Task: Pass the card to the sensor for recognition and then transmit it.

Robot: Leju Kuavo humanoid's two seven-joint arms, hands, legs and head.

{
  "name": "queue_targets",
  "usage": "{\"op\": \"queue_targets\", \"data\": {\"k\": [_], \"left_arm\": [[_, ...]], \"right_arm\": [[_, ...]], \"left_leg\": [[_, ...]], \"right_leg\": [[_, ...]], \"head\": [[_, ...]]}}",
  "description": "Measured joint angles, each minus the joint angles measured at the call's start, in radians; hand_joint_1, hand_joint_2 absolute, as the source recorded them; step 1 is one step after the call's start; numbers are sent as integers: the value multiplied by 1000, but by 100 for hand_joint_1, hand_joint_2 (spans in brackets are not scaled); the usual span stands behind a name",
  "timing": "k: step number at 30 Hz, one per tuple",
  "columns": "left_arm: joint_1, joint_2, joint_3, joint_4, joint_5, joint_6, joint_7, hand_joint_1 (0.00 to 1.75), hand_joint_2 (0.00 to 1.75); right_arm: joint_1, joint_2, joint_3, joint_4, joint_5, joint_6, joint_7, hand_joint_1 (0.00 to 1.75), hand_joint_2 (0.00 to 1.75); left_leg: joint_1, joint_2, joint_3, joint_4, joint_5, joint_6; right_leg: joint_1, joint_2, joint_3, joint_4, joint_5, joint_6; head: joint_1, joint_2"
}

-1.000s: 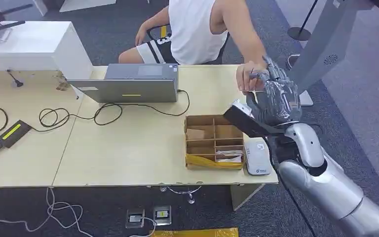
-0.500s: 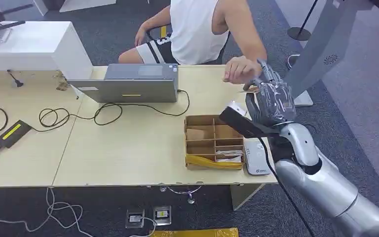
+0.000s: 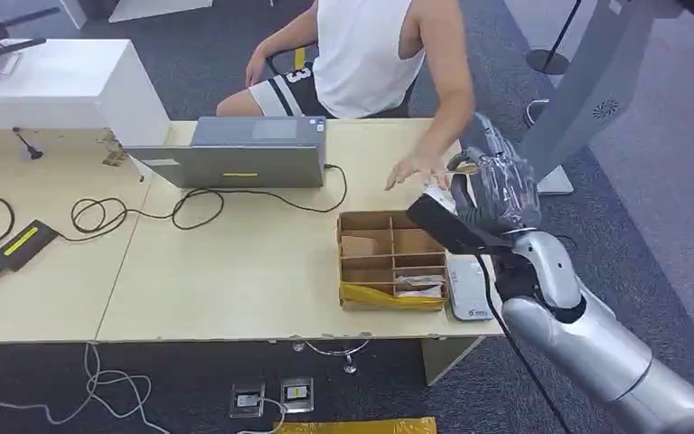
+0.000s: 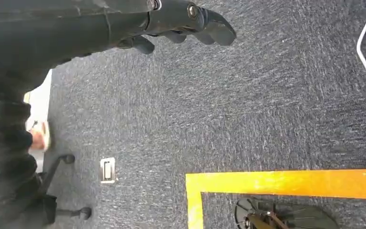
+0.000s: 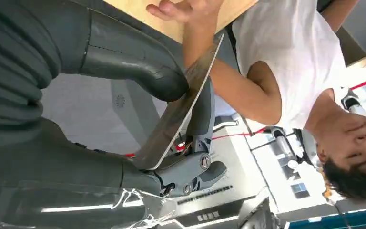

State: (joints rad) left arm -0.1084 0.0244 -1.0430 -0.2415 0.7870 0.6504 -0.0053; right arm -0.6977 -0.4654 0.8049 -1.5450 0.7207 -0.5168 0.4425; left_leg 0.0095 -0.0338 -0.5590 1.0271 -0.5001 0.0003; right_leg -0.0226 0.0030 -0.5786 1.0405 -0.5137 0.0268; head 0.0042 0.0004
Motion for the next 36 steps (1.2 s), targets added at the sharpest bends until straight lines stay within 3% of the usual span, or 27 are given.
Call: {"op": "queue_targets", "data": {"k": [5,10,22,28,36], "left_arm": [[2,0,0,0,19,1,-2,0,175],[5,0,0,0,26,1,-2,0,175],[4,0,-18,0,17,-3,-2,0,175],[3,0,-25,0,8,-5,6,0,175],[2,0,-36,0,6,-6,6,0,175]], "right_arm": [[93,-31,-61,-19,-169,-83,-34,175,175],[232,-66,-165,-22,-244,-89,-66,175,175],[455,-89,-326,-21,-215,7,-50,175,175],[505,-81,-340,-13,-195,56,-50,175,175],[529,-63,-354,6,-186,62,-51,175,175]], "left_leg": [[0,0,1,0,0,0],[0,0,1,0,-1,0],[0,2,2,0,-1,-1],[0,2,1,0,-1,-1],[0,3,2,0,-1,-1]], "right_leg": [[0,1,1,0,0,0],[0,1,1,0,0,0],[0,2,2,0,0,0],[0,3,2,0,0,0],[0,4,1,0,0,0]], "head": [[0,0],[0,0],[0,0],[0,0],[0,0]]}}
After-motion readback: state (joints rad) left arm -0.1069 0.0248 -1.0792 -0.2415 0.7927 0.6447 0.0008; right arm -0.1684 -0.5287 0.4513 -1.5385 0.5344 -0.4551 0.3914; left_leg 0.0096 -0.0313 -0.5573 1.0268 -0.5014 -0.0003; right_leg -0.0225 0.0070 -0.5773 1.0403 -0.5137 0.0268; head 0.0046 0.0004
